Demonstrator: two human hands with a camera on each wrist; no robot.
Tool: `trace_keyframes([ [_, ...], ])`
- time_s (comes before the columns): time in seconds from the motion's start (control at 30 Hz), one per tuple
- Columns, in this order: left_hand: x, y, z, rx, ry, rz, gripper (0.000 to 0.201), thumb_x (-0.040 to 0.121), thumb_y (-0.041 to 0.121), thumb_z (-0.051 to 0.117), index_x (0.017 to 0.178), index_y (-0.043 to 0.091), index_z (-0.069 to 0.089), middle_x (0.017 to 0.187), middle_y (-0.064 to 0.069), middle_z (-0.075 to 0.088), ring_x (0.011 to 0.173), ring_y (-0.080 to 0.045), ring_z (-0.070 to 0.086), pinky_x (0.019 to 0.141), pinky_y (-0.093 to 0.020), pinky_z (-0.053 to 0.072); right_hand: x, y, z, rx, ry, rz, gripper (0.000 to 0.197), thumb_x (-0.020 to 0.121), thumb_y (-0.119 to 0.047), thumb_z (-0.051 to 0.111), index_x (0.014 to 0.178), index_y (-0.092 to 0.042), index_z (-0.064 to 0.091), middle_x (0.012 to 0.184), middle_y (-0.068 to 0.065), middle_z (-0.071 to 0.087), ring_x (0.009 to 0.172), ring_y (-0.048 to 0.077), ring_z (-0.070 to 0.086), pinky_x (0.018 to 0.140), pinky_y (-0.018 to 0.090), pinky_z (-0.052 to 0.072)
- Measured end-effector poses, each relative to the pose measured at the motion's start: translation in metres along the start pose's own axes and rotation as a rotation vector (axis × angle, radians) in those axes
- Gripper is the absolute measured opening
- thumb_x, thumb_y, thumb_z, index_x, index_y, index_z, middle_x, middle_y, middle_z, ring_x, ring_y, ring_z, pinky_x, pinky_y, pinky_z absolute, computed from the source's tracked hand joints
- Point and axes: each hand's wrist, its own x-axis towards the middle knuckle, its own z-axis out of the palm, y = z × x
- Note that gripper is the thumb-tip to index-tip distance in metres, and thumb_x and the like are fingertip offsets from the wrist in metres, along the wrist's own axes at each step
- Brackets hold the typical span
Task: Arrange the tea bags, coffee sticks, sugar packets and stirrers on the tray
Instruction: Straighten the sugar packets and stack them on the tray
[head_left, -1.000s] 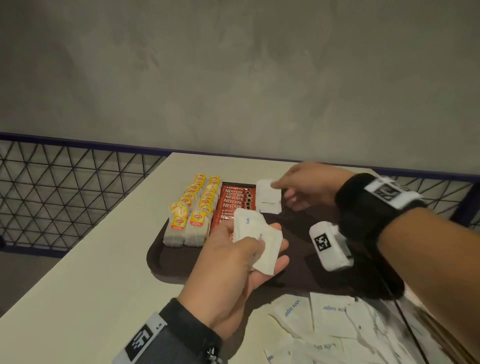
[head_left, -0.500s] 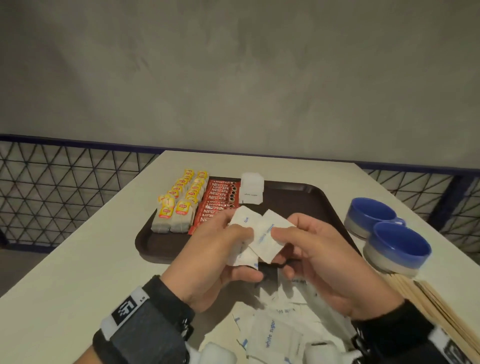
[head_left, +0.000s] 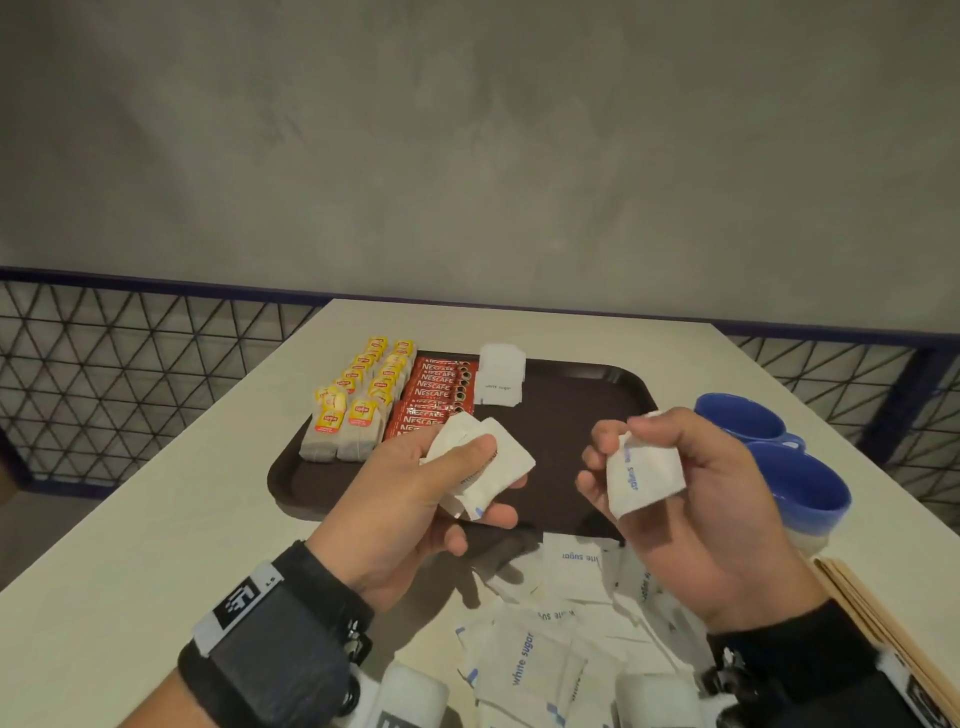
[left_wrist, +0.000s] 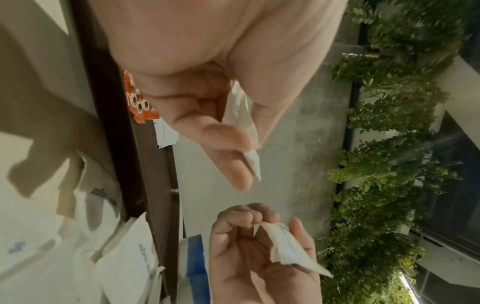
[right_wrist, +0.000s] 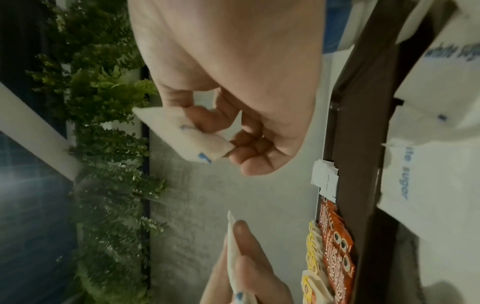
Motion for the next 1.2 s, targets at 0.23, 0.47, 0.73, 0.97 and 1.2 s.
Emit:
trace_keyframes([
  [0.23, 0.001, -0.004, 0.002, 0.007, -0.001, 0.006, 0.027, 0.098, 0.027, 0.061, 0.12, 0.012, 0.066, 0.099, -0.019, 0.077, 0.06, -0.02, 0.069, 0.035, -0.019, 0.04, -0.003, 0.007, 0.007, -0.121, -0.013, -0.007, 0.027, 0.066, -0.023, 0.075, 0.078, 0.0, 0.074, 0.087, 0.014, 0.071, 0.079, 0.021, 0.067, 0.074, 0.035, 0.055],
  [0.47, 0.003, -0.005, 0.0, 0.028, 0.031, 0.041, 0.031, 0.096, 0.033, 0.063, 0.123, 0.018, 0.068, 0.106, -0.012, 0.077, 0.053, -0.016, 0.06, 0.037, -0.02, 0.04, 0.0, 0.01, 0.004, -0.269, 0.0, 0.053, 0.022, 0.078, 0.004, 0.07, 0.097, -0.003, 0.078, 0.101, 0.022, 0.076, 0.076, 0.02, 0.071, 0.062, 0.025, 0.059],
  [0.73, -0.002, -0.007, 0.006, 0.078, 0.048, 0.055, 0.019, 0.095, 0.028, 0.065, 0.11, 0.02, 0.074, 0.096, -0.011, 0.079, 0.048, -0.014, 0.059, 0.035, -0.018, 0.036, -0.001, 0.018, 0.007, -0.406, -0.107, 0.061, 0.045, 0.078, 0.004, 0.072, 0.121, -0.007, 0.065, 0.108, 0.017, 0.077, 0.092, 0.027, 0.071, 0.071, 0.031, 0.058],
  [0.97, -0.005, -0.003, 0.01, -0.001, -0.034, -0.012, 0.031, 0.099, 0.035, 0.058, 0.12, 0.015, 0.068, 0.105, -0.014, 0.078, 0.061, -0.02, 0.07, 0.039, -0.02, 0.045, 0.002, 0.023, 0.005, -0.54, -0.049, 0.049, 0.022, 0.083, 0.001, 0.075, 0.105, -0.001, 0.075, 0.105, 0.019, 0.076, 0.085, 0.024, 0.065, 0.066, 0.03, 0.057],
  [1.2, -0.004, -0.003, 0.007, -0.084, -0.078, 0.019, 0.032, 0.098, 0.014, 0.061, 0.129, 0.02, 0.06, 0.116, -0.009, 0.076, 0.087, -0.029, 0.078, 0.044, -0.021, 0.055, 0.008, 0.021, -0.004, -0.456, 0.026, 0.003, 0.018, 0.086, -0.001, 0.074, 0.104, 0.001, 0.074, 0.099, 0.017, 0.077, 0.071, 0.017, 0.062, 0.057, 0.026, 0.054],
])
